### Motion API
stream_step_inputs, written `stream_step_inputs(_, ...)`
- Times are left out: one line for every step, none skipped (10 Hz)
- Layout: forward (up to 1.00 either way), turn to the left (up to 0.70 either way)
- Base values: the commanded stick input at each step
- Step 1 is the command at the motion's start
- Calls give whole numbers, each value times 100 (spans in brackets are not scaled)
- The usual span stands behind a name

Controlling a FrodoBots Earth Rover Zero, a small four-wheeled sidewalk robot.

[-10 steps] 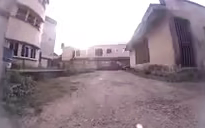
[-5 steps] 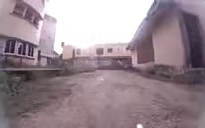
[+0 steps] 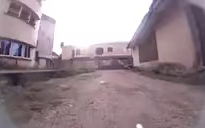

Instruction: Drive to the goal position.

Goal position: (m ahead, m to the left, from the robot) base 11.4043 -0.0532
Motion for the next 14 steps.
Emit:
stream_step_inputs(100, -2)
stream_step_inputs(100, -12)
stream_step_inputs(100, -22)
stream_step_inputs(100, -13)
stream_step_inputs(100, -7)
stream_step_inputs(100, 0)
stream_step_inputs(100, 0)
stream_step_inputs(100, 0)
stream_step_inputs(100, 0)
stream_step_inputs(100, 0)
stream_step_inputs(100, 0)
stream_step_inputs(100, 0)
stream_step_inputs(100, 0)
stream_step_inputs(100, -14)
